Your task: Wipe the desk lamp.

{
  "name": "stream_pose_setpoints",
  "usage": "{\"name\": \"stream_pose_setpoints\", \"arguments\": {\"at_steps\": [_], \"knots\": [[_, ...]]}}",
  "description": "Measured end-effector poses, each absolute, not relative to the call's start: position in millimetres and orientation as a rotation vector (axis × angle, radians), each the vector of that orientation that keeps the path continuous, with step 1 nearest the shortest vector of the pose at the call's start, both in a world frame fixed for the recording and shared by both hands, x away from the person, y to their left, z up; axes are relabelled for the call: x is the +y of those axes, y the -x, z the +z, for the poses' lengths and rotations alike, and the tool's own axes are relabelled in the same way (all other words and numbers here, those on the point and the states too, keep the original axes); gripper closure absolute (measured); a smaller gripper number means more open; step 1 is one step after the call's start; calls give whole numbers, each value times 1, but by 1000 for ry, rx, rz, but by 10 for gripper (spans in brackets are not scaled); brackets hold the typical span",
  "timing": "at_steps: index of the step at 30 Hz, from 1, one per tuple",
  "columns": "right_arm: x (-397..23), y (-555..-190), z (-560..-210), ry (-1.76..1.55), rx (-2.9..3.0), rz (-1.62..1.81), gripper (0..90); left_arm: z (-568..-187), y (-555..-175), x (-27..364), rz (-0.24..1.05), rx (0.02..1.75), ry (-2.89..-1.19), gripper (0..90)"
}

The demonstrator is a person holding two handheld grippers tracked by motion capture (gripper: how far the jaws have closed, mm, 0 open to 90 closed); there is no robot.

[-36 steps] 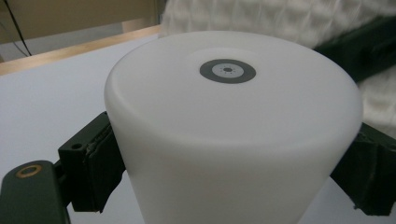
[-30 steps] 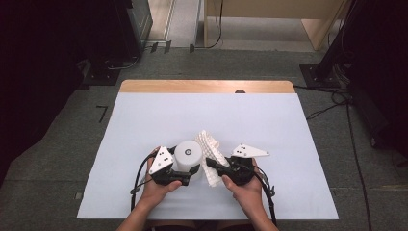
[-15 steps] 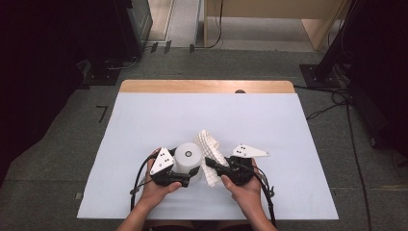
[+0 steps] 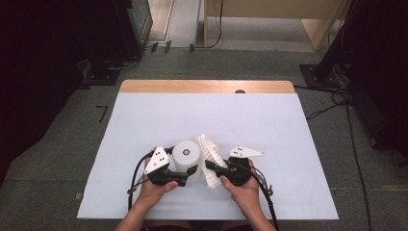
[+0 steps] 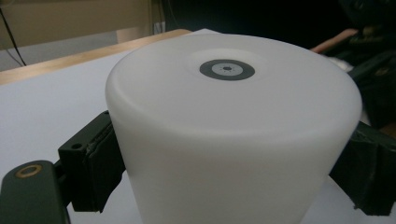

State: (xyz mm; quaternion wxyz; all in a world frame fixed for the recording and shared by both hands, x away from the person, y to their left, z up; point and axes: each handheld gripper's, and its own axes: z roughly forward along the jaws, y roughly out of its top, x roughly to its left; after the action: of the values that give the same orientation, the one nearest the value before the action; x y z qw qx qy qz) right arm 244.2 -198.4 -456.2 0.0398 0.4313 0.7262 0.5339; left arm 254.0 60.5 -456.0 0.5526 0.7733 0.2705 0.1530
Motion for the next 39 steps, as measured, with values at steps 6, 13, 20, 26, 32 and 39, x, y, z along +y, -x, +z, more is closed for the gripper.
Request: {"name": "stream_pose_setpoints", "arguments": {"at_steps": [6, 13, 20, 26, 32, 39], "knots": [[-200, -237, -436, -1273, 2172, 1694, 737, -459, -252, 56, 360, 632, -1844, 90], [-201, -237, -444, -1266, 2164, 1671, 737, -457, -252, 56, 368, 625, -1845, 90], [-194, -241, -456, -1295, 2217, 1638, 737, -458, -254, 61, 370, 637, -1842, 90], [-199, -238, -447, -1283, 2180, 1673, 737, -464, -253, 54, 373, 643, -1865, 90], [-209, -238, -439, -1271, 2116, 1719, 736, -462, -254, 58, 475, 672, -1820, 89], [-212, -241, -445, -1300, 2108, 1655, 736, -470, -259, 68, 513, 728, -1812, 86]]}}
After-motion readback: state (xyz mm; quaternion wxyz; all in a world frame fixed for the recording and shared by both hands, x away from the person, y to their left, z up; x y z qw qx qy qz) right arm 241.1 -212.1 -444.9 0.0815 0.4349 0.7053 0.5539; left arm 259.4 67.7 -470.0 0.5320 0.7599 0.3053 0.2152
